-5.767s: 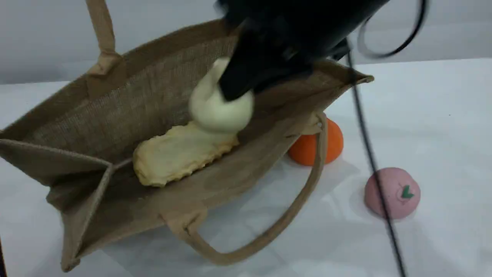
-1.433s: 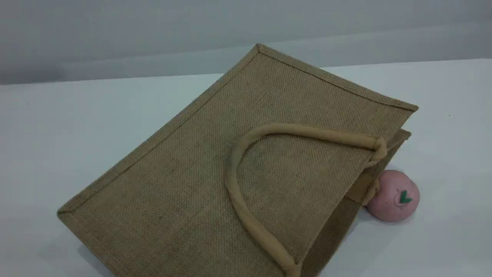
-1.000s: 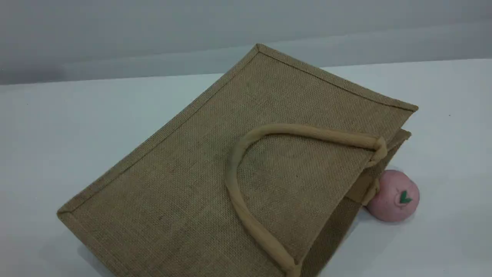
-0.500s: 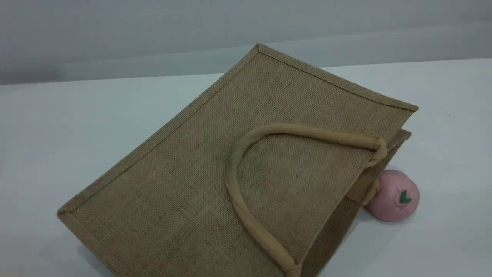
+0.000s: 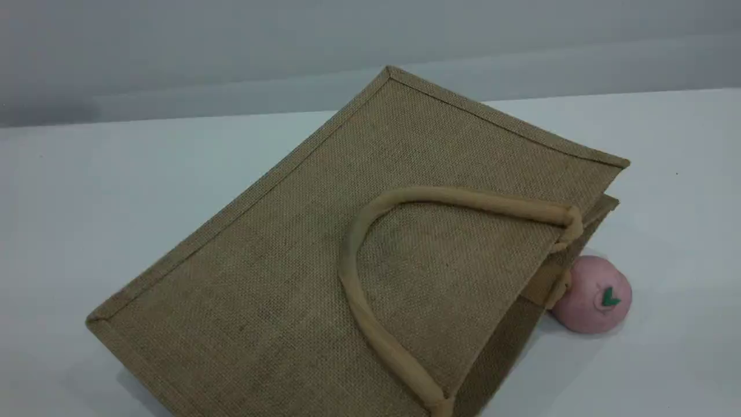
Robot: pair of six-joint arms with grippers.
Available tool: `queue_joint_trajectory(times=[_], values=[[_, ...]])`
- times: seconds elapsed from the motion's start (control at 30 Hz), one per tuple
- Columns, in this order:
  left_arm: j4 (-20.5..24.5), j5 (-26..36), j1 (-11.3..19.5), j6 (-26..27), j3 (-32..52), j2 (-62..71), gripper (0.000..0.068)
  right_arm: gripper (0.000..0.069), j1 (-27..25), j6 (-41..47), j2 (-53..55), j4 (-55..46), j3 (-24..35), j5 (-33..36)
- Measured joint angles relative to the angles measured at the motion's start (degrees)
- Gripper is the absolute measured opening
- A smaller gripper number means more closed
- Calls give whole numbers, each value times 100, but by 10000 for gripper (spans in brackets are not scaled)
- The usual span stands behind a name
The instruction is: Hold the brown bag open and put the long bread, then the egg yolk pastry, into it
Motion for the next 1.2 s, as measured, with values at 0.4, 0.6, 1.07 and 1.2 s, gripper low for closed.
queue_joint_trajectory(times=[0.4,0.6,1.07,1.2], values=[[0,0,519,0,0,-829,430,476,0,0,0,0,0,0],[6,0,519,0,-5,-908,430,476,0,0,0,0,0,0],[11,0,519,0,-5,-899,430,476,0,0,0,0,0,0],[11,0,519,0,-5,-899,430,476,0,0,0,0,0,0]])
